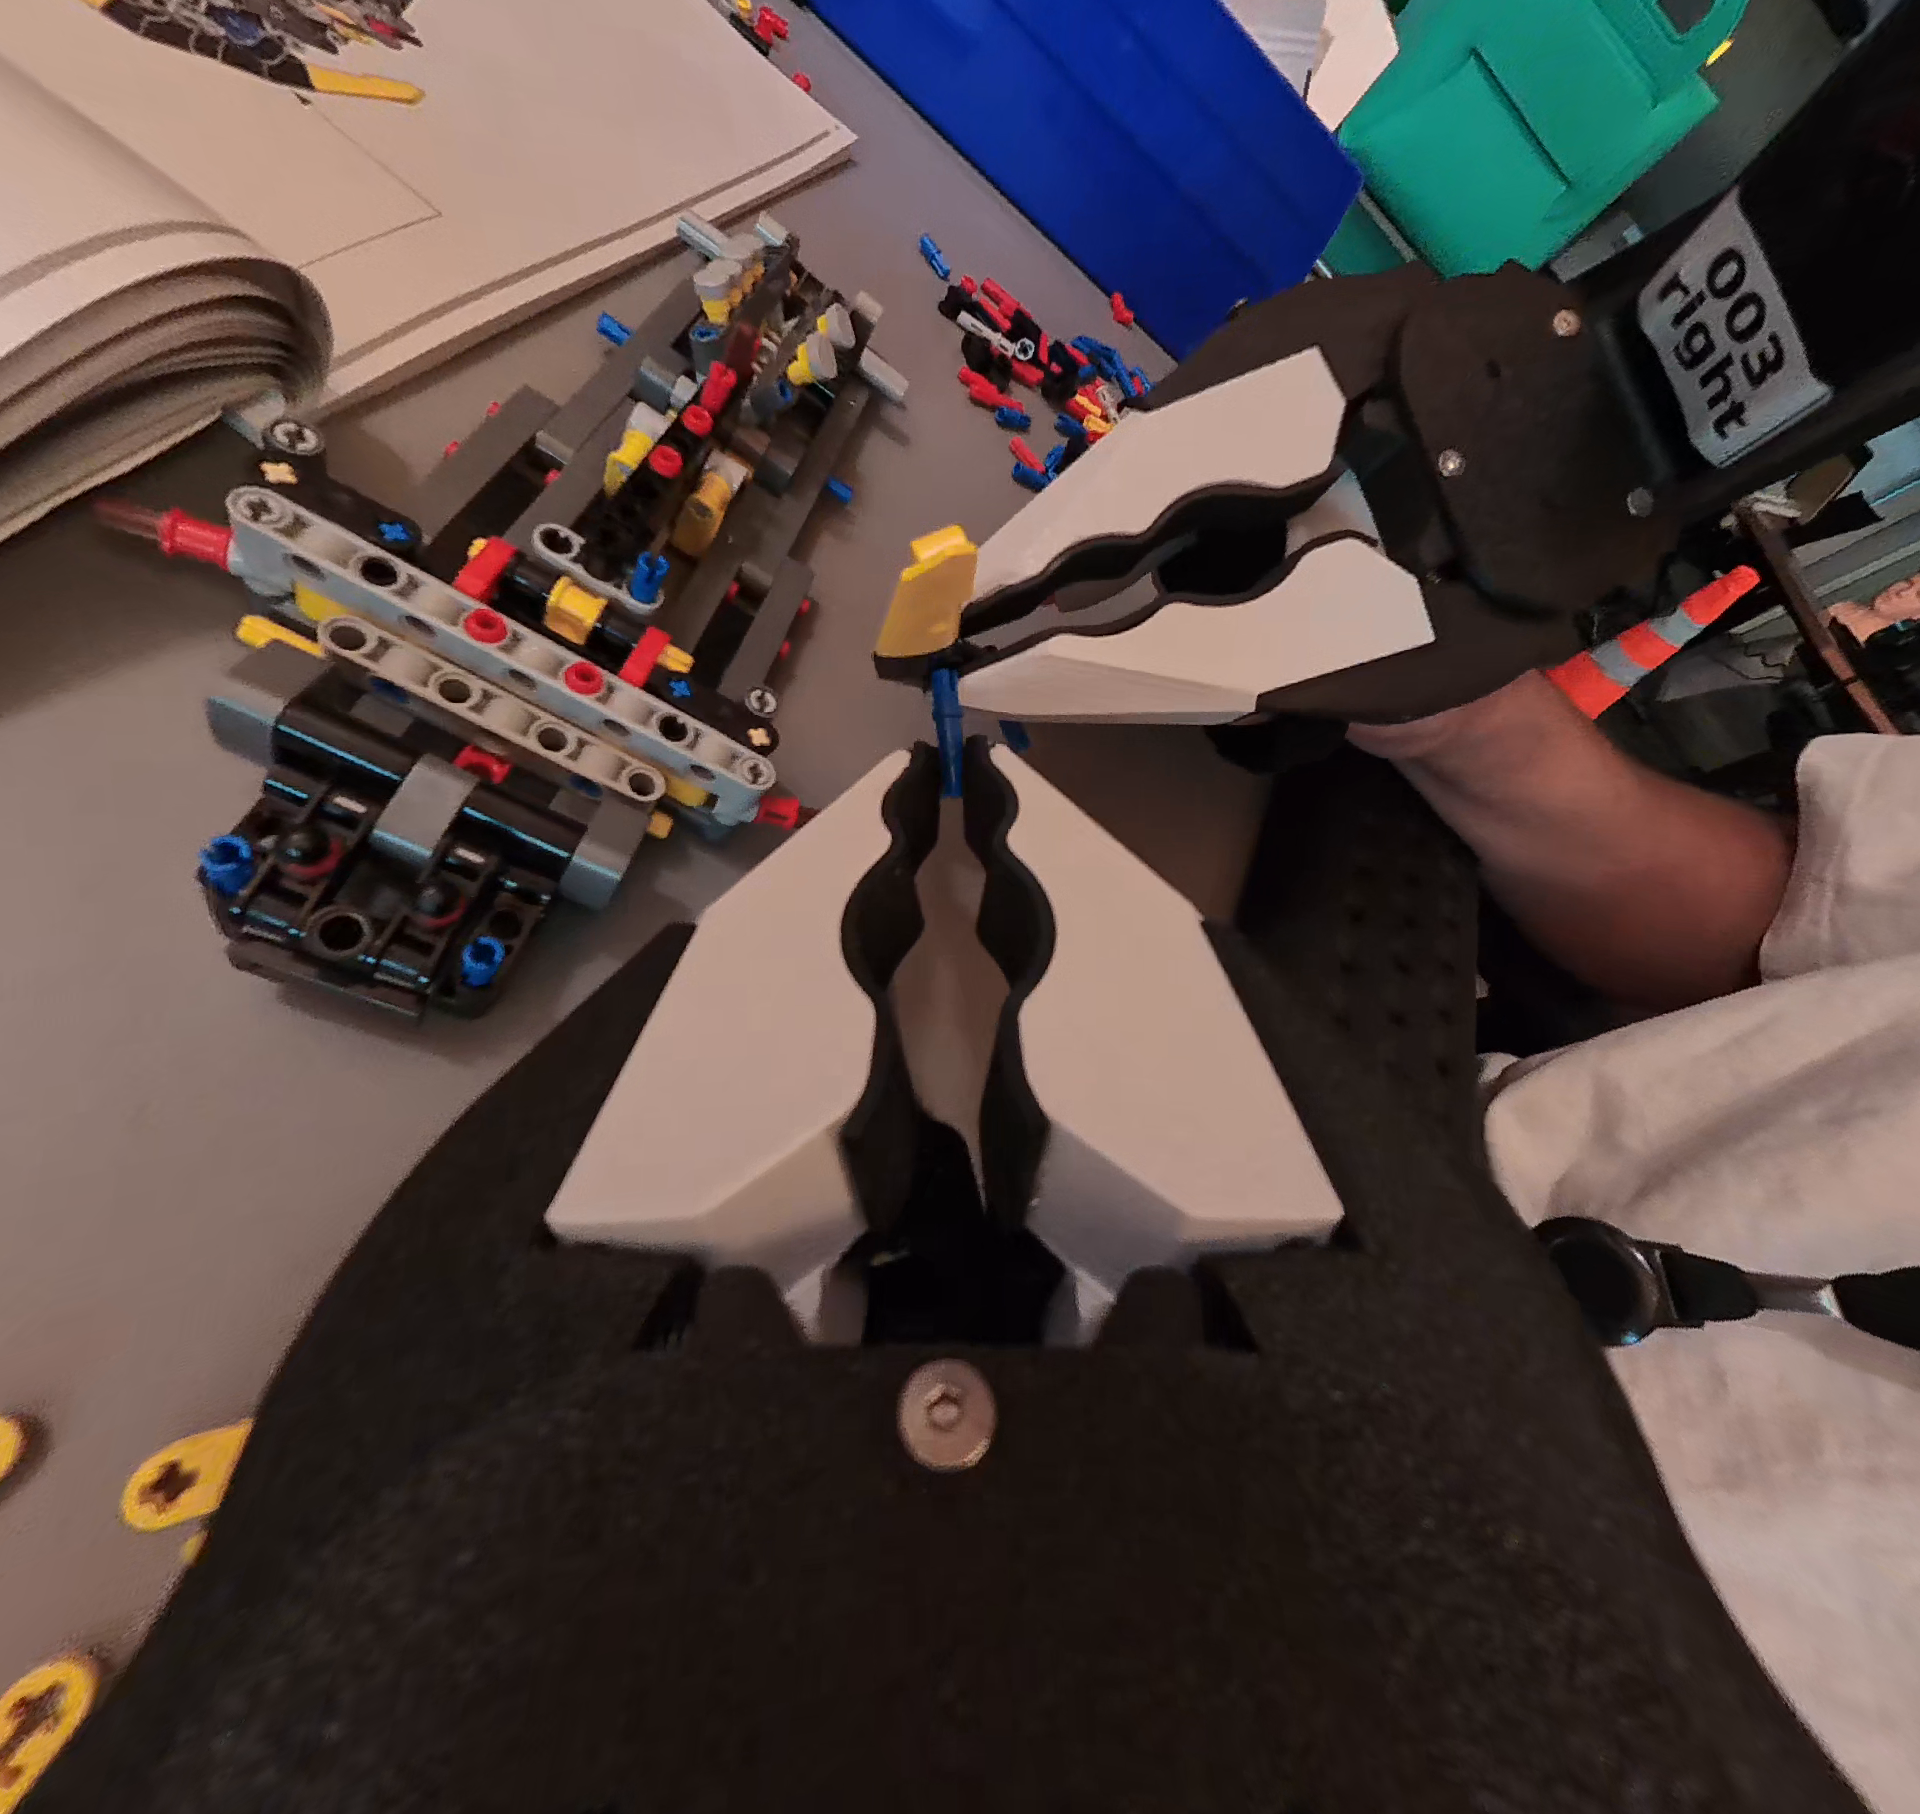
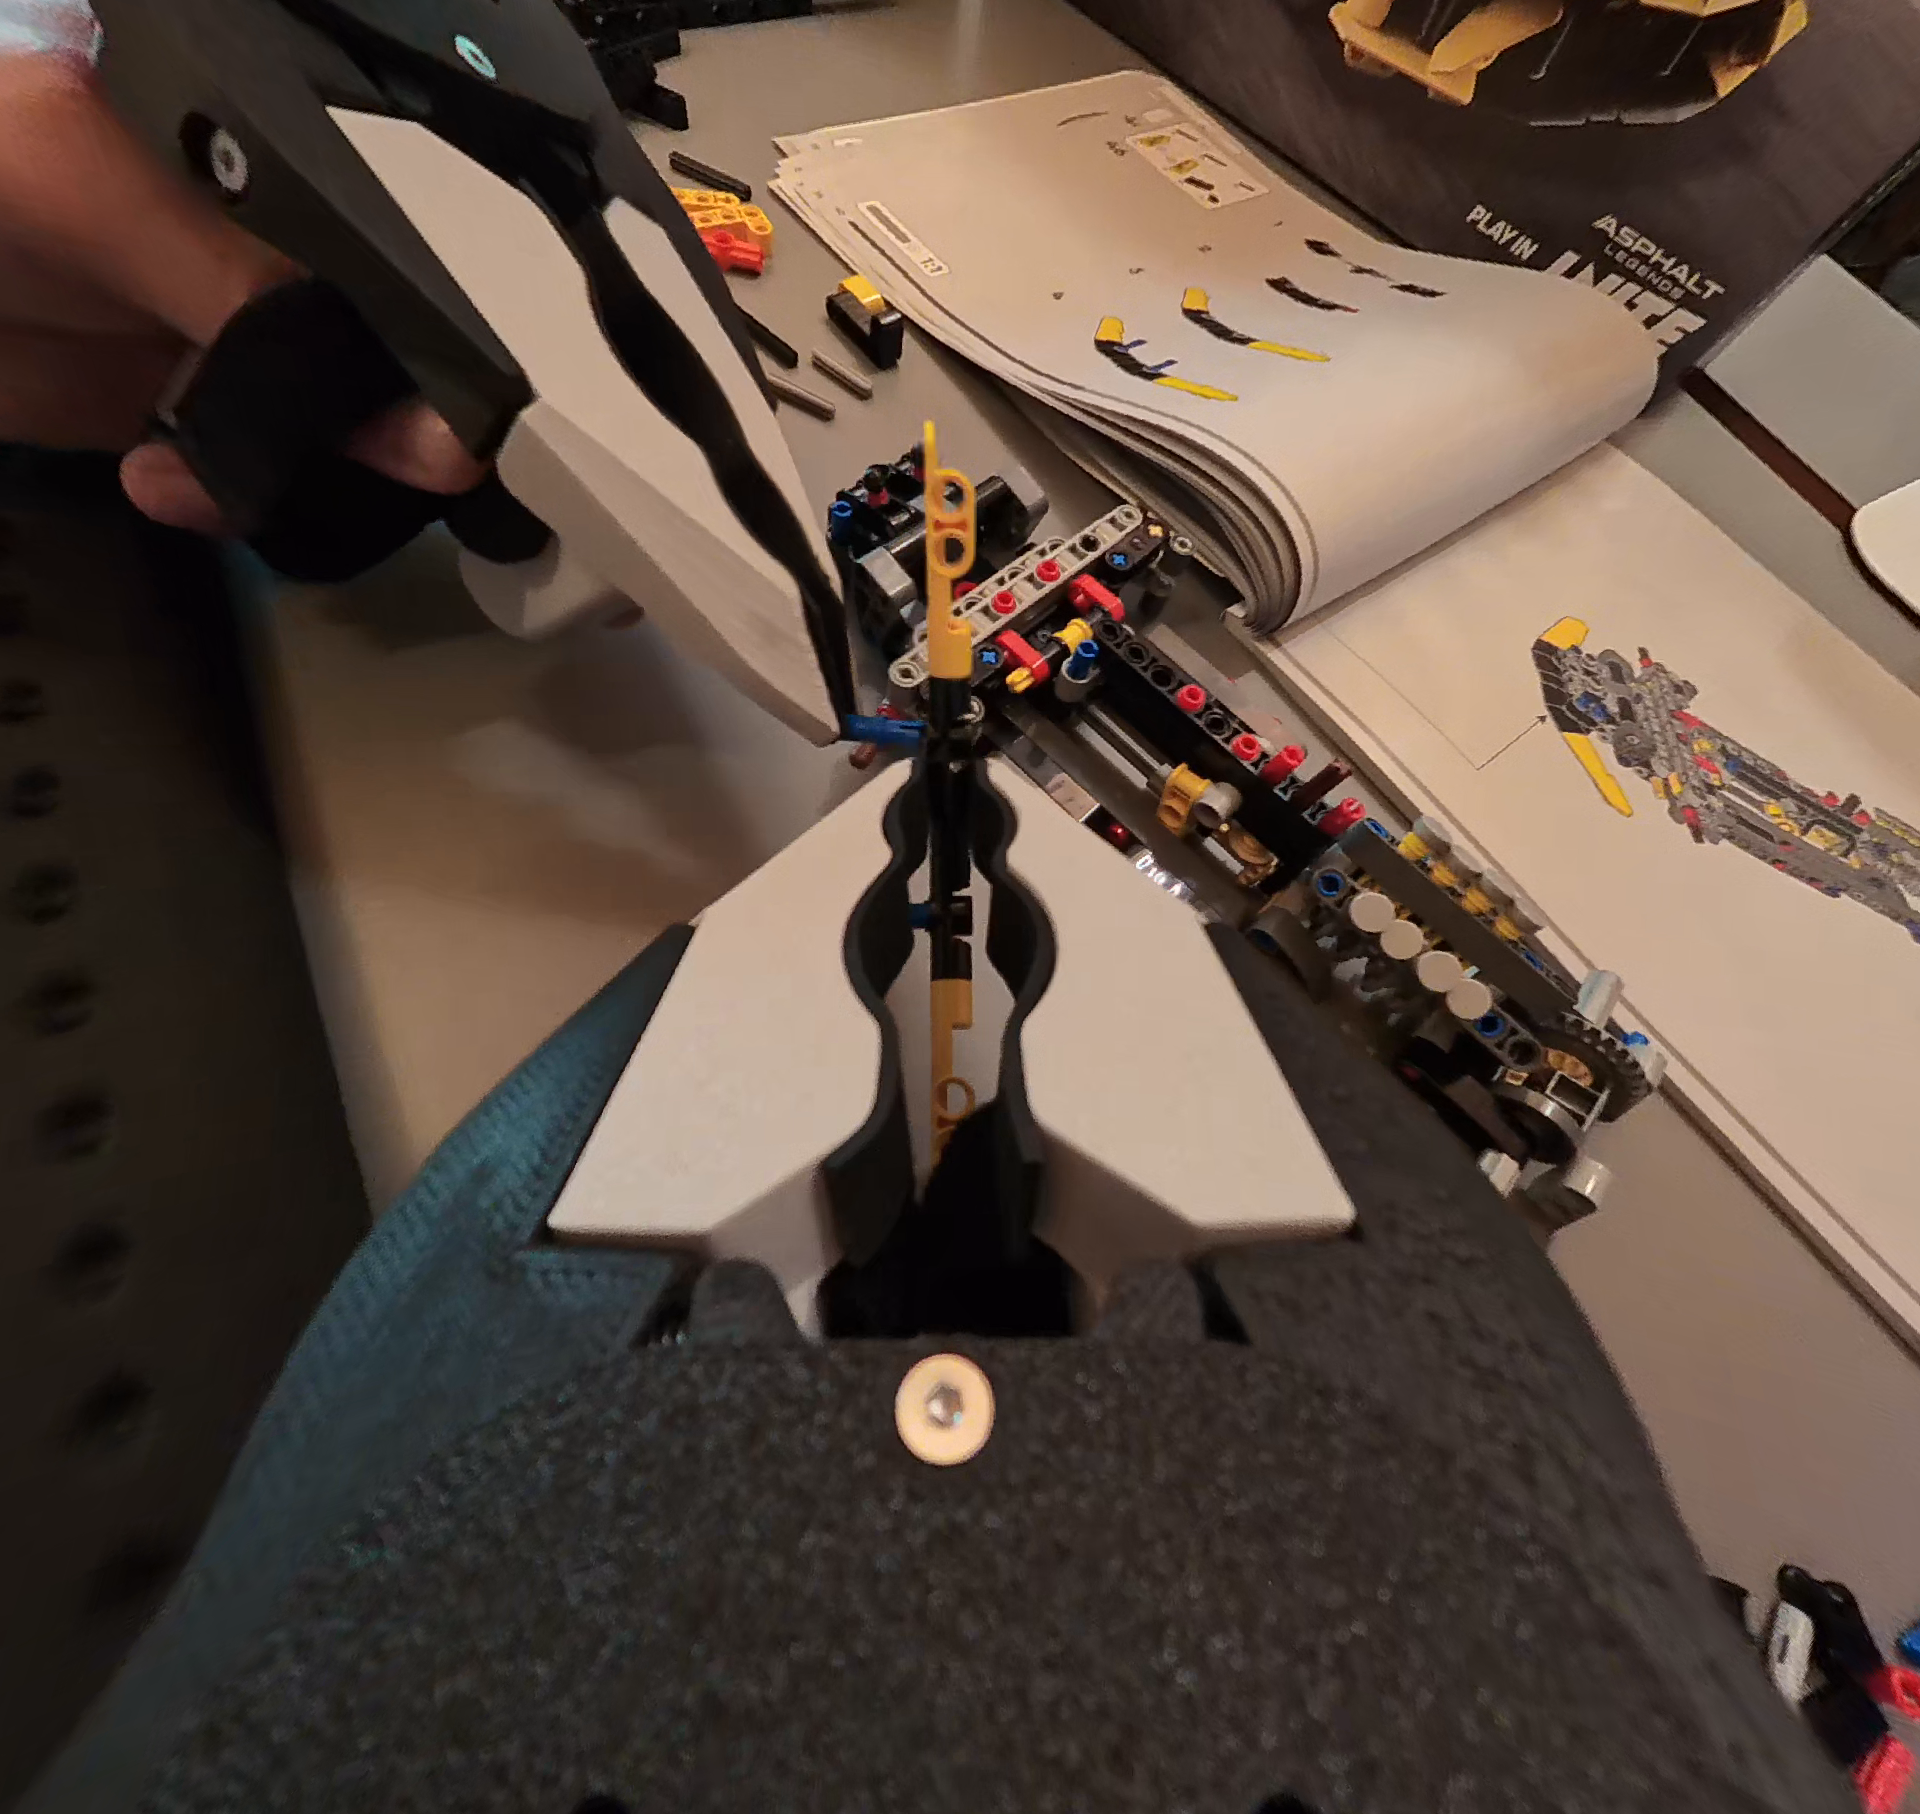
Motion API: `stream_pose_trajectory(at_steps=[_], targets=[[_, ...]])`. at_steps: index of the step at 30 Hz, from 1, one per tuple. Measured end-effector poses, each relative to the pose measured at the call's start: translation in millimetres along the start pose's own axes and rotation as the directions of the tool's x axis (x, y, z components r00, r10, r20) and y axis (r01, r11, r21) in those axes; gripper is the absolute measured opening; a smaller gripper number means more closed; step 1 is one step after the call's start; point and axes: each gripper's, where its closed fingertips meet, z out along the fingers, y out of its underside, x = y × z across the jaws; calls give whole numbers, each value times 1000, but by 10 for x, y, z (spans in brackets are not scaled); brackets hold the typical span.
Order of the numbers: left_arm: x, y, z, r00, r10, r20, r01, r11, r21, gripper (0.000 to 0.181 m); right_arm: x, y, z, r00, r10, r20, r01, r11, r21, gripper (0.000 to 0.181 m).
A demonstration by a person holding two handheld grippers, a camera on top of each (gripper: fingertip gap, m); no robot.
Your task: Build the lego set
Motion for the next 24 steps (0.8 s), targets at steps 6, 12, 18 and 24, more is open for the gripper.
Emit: stream_pose_trajectory(at_steps=[6, 12, 18, 24], targets=[[-20, 25, 20, 999, -39, -9, 39, 999, -16, 3, -7, 32, 27, 996, -81, -41, 80, 996, -33, 6], [-26, -54, 19, 997, -74, -3, 74, 997, 33, 3, 63, -36, 5, 981, -129, -142, 125, 991, -38, 6], [-102, -98, 24, 961, 135, 241, -145, 989, 22, 3, 109, -12, 24, 968, -143, -206, 127, 988, -91, 6], [-134, -97, 32, 939, 180, 292, -190, 982, 8, 3, 109, 10, 48, 976, -77, -205, 57, 993, -103, 6]])
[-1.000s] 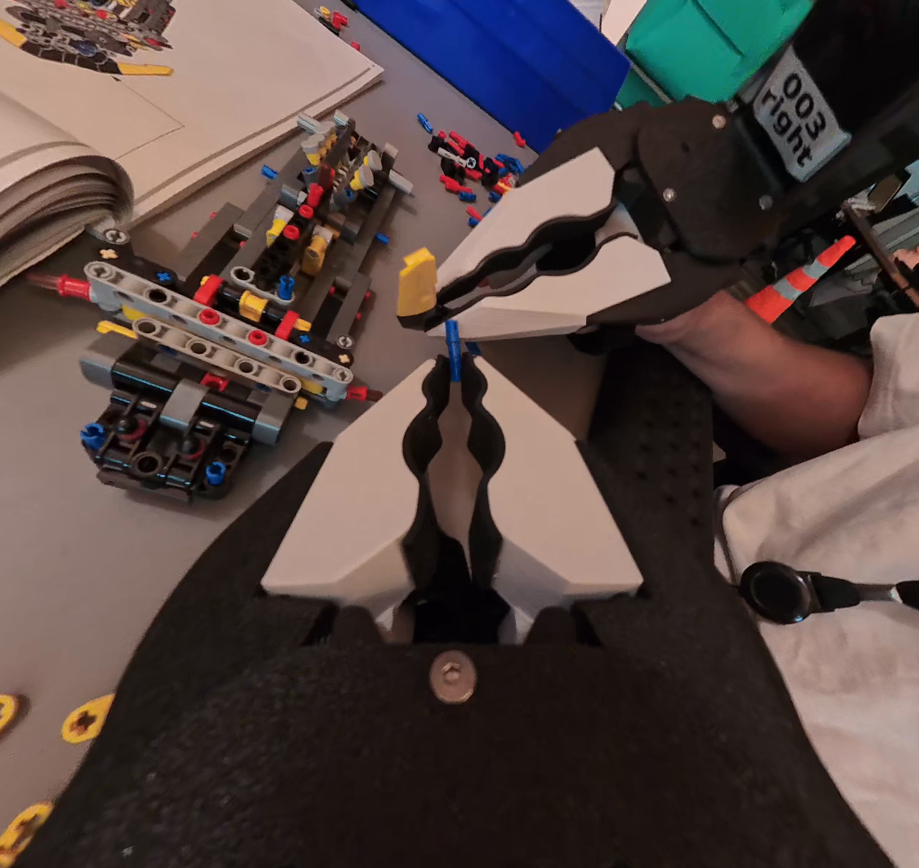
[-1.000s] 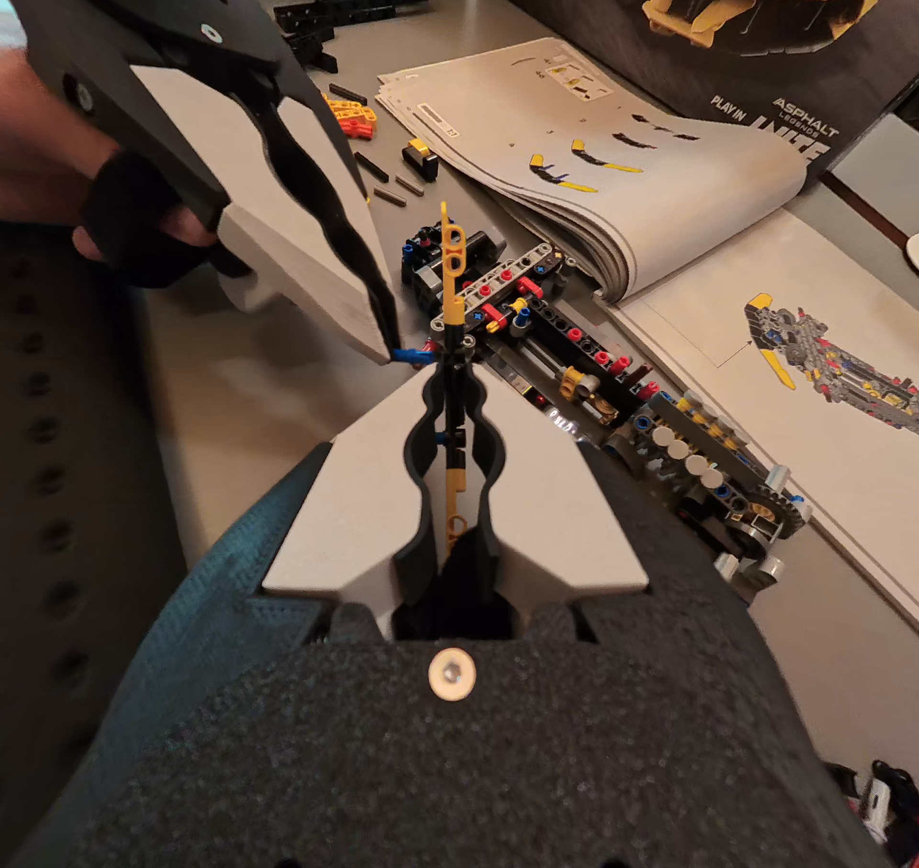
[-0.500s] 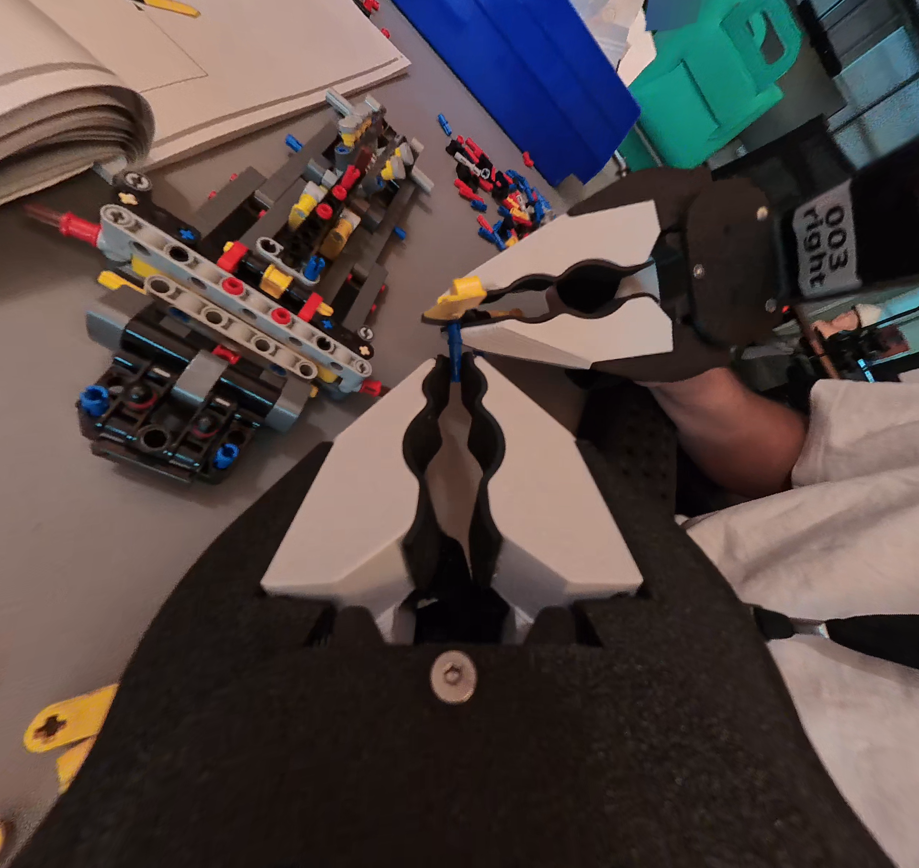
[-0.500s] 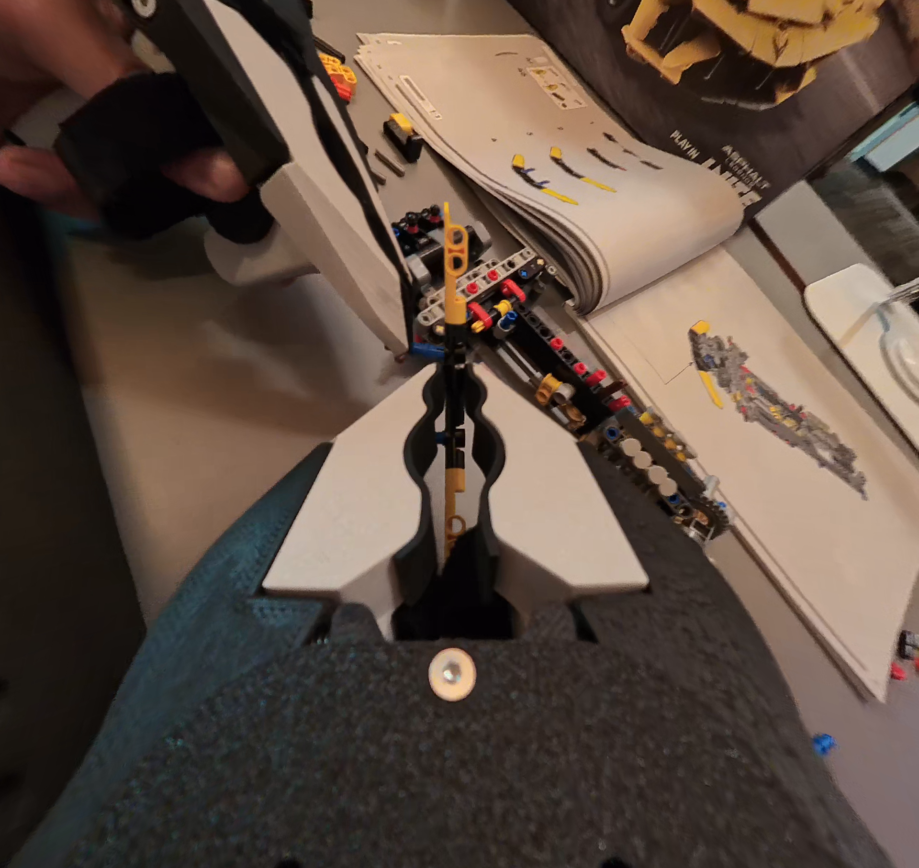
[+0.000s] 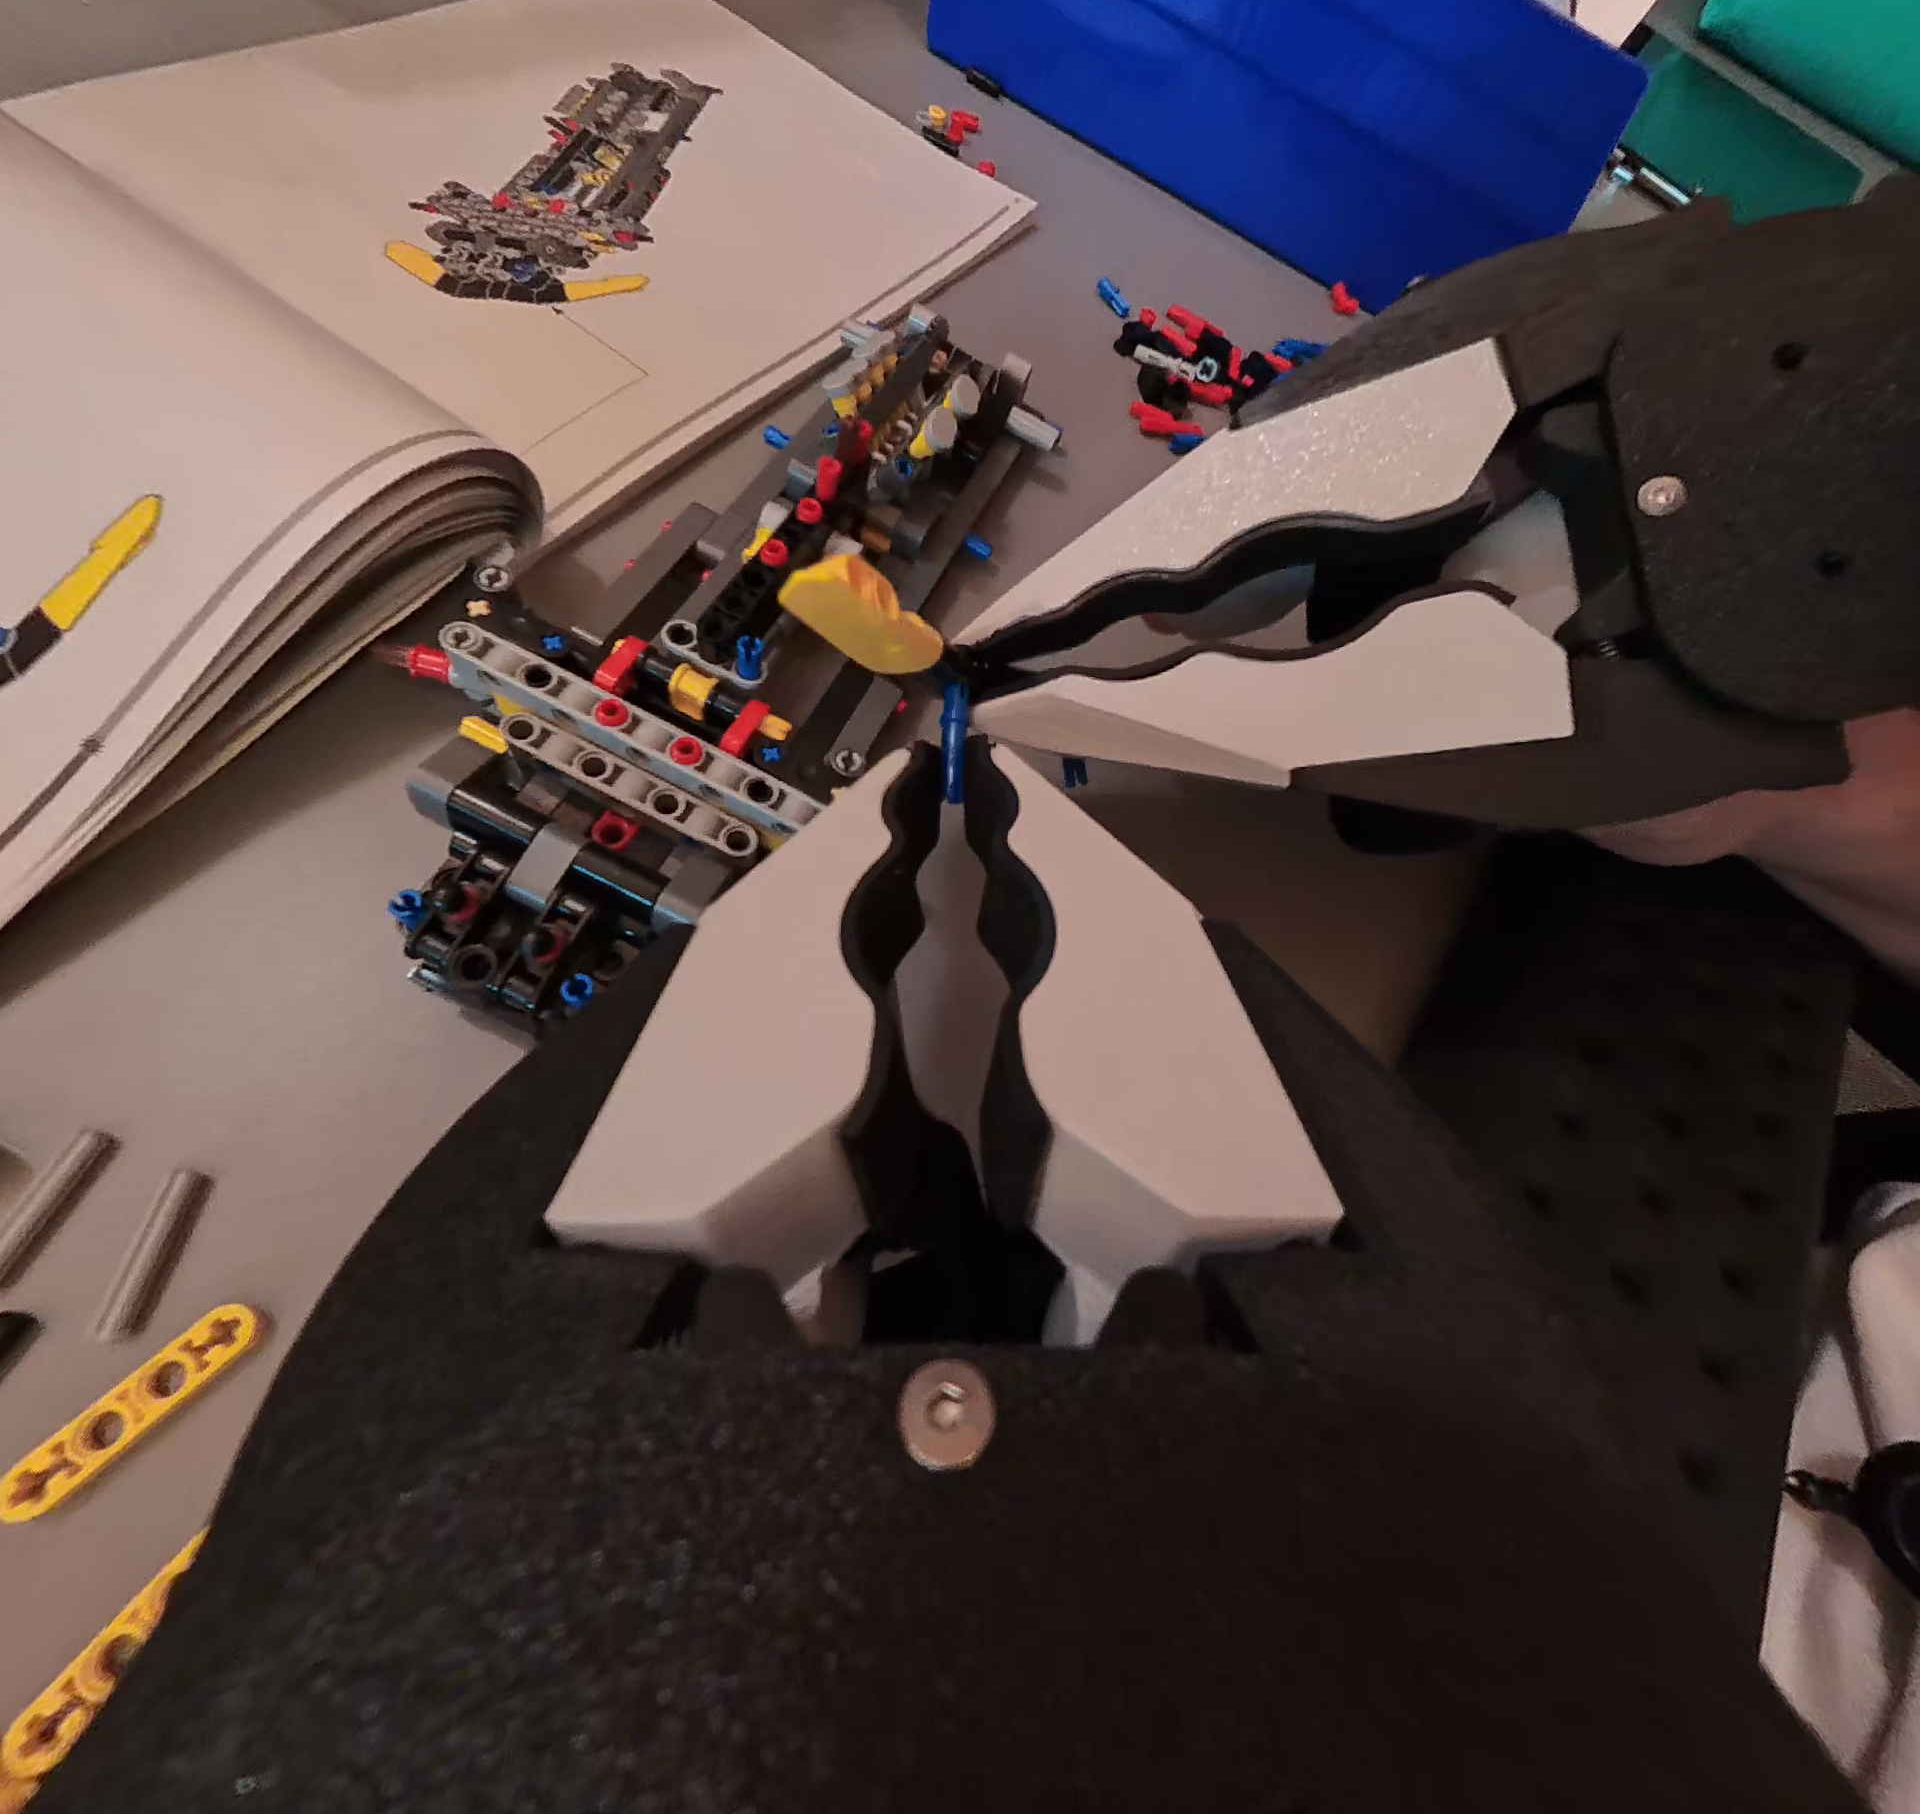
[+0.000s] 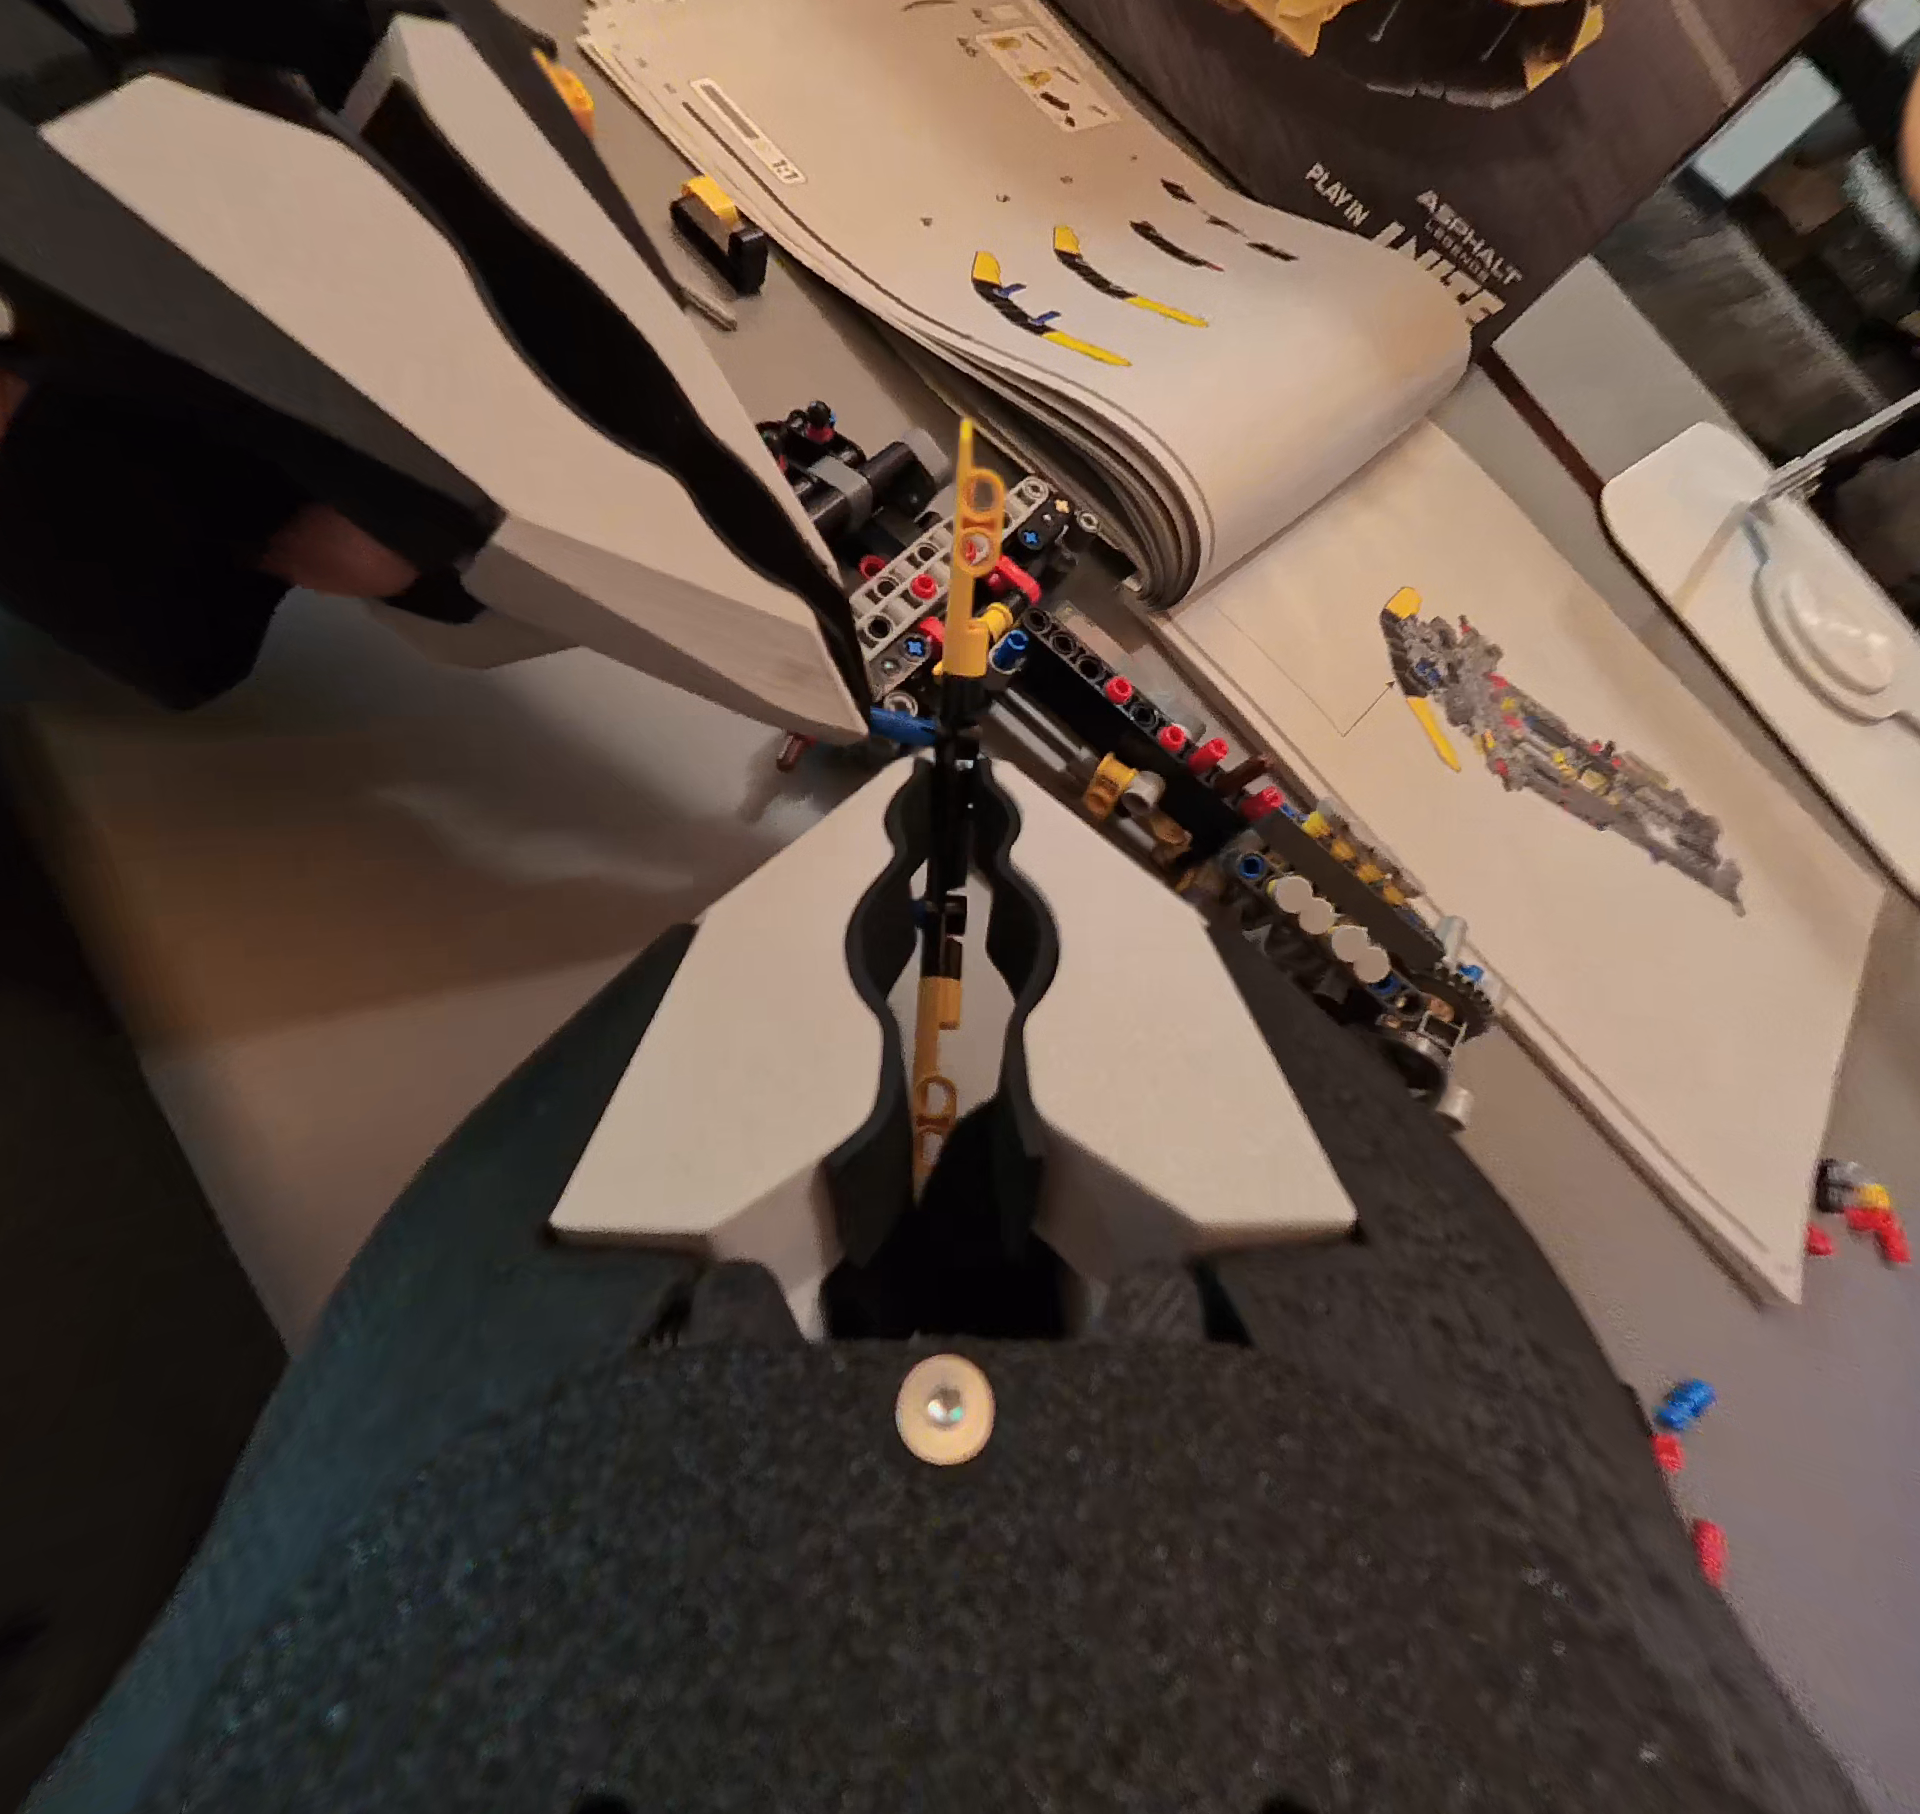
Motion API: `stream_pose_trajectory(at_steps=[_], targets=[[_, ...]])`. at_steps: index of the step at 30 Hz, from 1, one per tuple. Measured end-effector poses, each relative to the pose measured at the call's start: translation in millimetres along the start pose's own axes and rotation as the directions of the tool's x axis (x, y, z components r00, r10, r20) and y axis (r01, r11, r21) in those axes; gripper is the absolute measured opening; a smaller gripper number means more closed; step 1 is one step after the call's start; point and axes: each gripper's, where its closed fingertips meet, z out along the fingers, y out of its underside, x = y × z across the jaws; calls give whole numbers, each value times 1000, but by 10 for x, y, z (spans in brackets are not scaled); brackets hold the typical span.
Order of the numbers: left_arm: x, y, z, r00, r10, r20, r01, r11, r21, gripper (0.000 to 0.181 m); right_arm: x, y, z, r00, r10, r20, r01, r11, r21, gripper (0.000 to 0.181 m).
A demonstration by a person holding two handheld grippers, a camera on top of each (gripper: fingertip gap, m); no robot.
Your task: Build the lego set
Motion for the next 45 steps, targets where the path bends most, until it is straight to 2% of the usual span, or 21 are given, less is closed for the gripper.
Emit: stream_pose_trajectory(at_steps=[4, 7, 16, 18, 21, 24, 25, 27, 31, 33, 36, 39, 42, 43, 45], targets=[[-3, 8, 9, 1000, -5, -2, 5, 1000, -1, 4, -11, 38, 25, 1000, -15, -8, 15, 1000, -25, 6], [16, -20, 8, 1000, -2, -13, 2, 1000, 17, 3, -50, -23, 8, 988, 132, 85, -134, 991, 14, 5], [23, -46, 4, 999, 41, 5, -41, 999, 33, 4, -29, -30, 2, 988, 133, 84, -136, 990, 32, 6], [46, -105, -15, 999, 43, -16, -42, 997, 69, 4, 2, -73, -27, 975, 185, 124, -194, 979, 66, 6], [117, -138, -61, 994, 72, -86, -63, 992, 107, 9, 0, -98, -68, 938, 262, 229, -289, 953, 91, 6], [182, -126, -141, 982, 45, -184, -22, 992, 125, 42, -96, -187, -204, 850, 307, 429, -392, 911, 124, 6], [206, -135, -162, 976, 35, -216, -7, 992, 128, 48, -123, -184, -233, 816, 325, 477, -423, 899, 111, 6], [318, -204, -231, 952, 35, -303, 15, 987, 160, 42, -194, -217, -306, 743, 344, 574, -474, 876, 87, 6], [496, -225, -320, 905, 46, -422, 30, 985, 171, 34, -311, -311, -445, 654, 322, 685, -508, 857, 83, 5], [536, -235, -354, 897, 72, -435, 11, 982, 187, 26, -373, -345, -505, 610, 309, 729, -518, 852, 72, 5], [549, -211, -370, 894, 86, -440, -7, 984, 179, 25, -413, -344, -529, 590, 302, 749, -515, 855, 60, 5], [537, -181, -353, 894, 73, -442, -1, 987, 160, 25, -422, -319, -507, 589, 312, 746, -511, 858, 45, 5], [483, -251, -373, 892, 10, -452, 77, 982, 173, 25, -368, -370, -504, 589, 324, 741, -544, 836, 67, 8], [412, -303, -386, 896, -32, -443, 129, 973, 191, 25, -306, -386, -500, 623, 315, 716, -540, 835, 103, 19], [188, -409, -432, 890, -156, -429, 272, 936, 225, 25, -112, -393, -493, 736, 298, 608, -503, 841, 197, 31]])
